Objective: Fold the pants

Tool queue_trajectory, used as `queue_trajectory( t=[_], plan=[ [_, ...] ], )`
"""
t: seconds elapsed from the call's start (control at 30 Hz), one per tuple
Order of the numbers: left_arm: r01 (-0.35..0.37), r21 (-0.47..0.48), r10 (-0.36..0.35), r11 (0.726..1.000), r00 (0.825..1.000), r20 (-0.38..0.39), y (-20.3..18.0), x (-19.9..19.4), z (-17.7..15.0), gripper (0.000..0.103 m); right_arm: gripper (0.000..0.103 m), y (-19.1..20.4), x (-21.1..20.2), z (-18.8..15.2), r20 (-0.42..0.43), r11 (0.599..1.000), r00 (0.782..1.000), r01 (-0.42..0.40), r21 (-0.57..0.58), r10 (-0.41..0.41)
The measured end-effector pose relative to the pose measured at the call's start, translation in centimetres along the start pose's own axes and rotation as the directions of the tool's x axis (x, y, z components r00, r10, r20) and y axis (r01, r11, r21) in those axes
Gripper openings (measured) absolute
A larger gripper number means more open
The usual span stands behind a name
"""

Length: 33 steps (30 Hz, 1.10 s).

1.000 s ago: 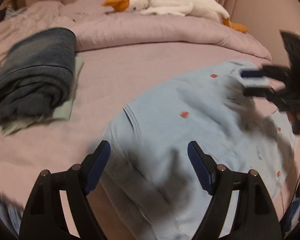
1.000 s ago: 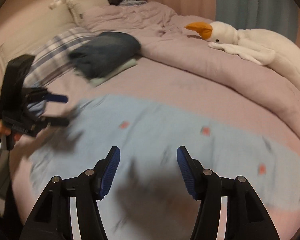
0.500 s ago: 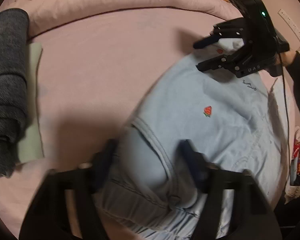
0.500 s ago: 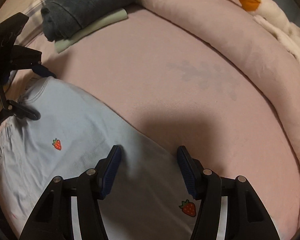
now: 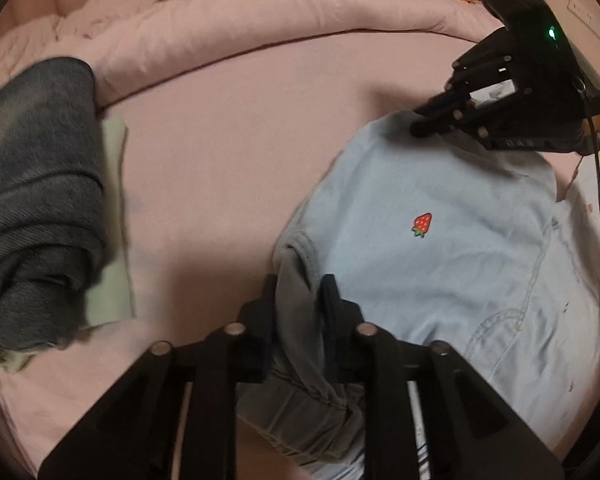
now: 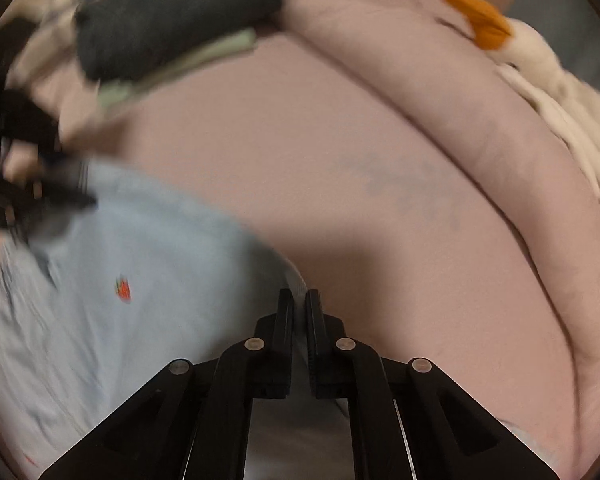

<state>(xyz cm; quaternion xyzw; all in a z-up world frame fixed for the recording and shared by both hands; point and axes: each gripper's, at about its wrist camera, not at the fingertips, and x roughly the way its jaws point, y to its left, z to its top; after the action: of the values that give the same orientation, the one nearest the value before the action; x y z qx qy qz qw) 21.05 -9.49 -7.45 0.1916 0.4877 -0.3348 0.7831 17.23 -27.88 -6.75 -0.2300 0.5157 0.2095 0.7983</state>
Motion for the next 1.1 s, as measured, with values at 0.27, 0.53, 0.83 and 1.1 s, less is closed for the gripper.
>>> queue_trajectory(
  t=[0.27, 0.53, 0.83, 1.1],
  plan=[
    [0.044, -0.071, -0.046, 0.997, 0.999, -0.024, 1.0, 0.8, 0.7, 0.073, 0.066, -2.4, -0.4, -0.7, -0.03, 0.998, 0.999, 0.014, 0.055, -0.013],
    [0.021, 0.001, -0.021, 1.0, 0.998, -0.065, -1.3, 1.4, 0.5, 0.022, 0.011, -1.9, -0.5, -3.1, -0.001, 0.993, 0.999, -0.053, 0.101, 0.054],
    [-0.183, 0.108, 0.164, 0.977, 0.973, 0.163, -8.2, -8.5, -3.5, 0.015, 0.007, 3.7, -13.0, -8.4, 0.155, 0.985, 0.975, 0.146, 0.093, -0.159],
    [-0.29, 0.262, 0.21, 0.92, 0.932, 0.296, -14.9, -15.1, -12.8, 0.015, 0.007, 11.3, -22.5, -14.5, 0.315, 0.973, 0.921, 0.214, 0.081, -0.229]
  ],
)
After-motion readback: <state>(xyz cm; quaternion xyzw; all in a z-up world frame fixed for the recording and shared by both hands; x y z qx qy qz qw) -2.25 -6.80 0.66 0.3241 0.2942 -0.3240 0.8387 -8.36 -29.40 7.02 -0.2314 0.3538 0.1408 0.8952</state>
